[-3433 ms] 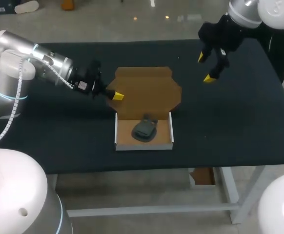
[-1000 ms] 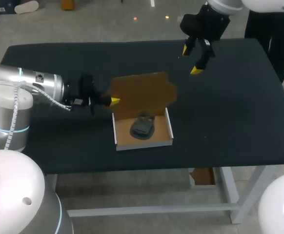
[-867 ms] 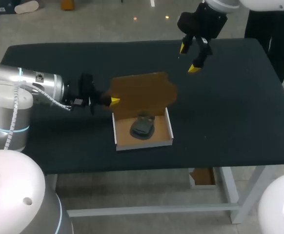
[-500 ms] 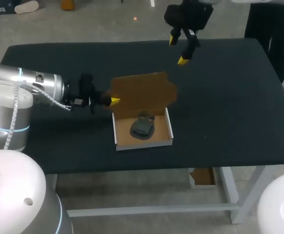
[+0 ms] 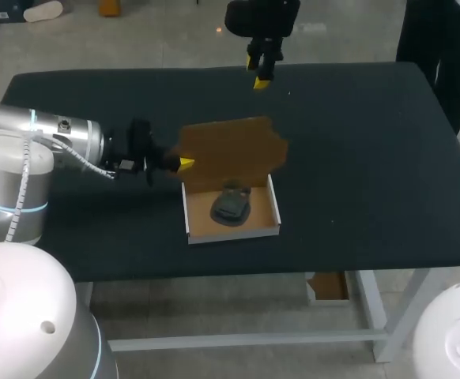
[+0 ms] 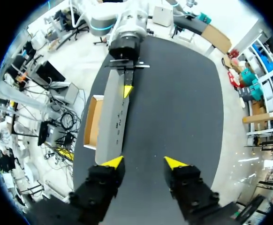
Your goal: Assemble the packaging by folding the flat box into shape, placing the metal phone stand inside, and closing the box properly
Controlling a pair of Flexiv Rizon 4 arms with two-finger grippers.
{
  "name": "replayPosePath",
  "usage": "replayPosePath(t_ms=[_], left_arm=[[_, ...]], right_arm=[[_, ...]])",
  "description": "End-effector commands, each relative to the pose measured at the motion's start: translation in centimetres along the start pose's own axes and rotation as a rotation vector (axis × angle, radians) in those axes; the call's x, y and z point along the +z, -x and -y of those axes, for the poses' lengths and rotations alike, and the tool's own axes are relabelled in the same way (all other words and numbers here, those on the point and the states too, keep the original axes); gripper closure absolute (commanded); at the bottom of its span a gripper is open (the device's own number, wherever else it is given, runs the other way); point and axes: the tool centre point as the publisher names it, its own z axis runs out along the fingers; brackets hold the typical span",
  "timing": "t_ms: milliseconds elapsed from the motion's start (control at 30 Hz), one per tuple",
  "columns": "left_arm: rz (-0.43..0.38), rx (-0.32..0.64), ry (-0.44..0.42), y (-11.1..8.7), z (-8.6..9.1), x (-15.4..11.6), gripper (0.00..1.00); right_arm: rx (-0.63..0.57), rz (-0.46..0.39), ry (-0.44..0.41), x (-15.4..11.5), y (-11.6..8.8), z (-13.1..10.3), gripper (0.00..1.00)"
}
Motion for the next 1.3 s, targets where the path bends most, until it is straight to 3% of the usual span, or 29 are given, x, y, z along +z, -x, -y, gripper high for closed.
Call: replayPosePath(t_ms=[33, 567, 667, 767, 1300], left_arm=[[0.002, 0.001, -0.002, 0.0, 0.0, 0.0, 1.00], [0.002, 0.001, -0.002, 0.0, 0.0, 0.0, 1.00], [0.002, 0.001, -0.002, 0.0, 0.0, 0.0, 1.00], [0.002, 0.001, -0.002, 0.0, 0.0, 0.0, 1.00], [0.002, 0.001, -0.002, 0.0, 0.0, 0.0, 1.00]], right_arm=[[0.007, -0.095, -0.093, 1.1, 0.9, -1.4, 0.53], [0.029, -0.077, -0.191, 2.9, 0.7, -3.9, 0.53], [0.031, -0.077, -0.193, 3.3, 0.3, -3.9, 0.53], [0.030, -0.078, -0.185, 3.7, 0.0, -4.0, 0.62], [0.038, -0.063, -0.157, 4.6, -2.0, -4.0, 0.60]])
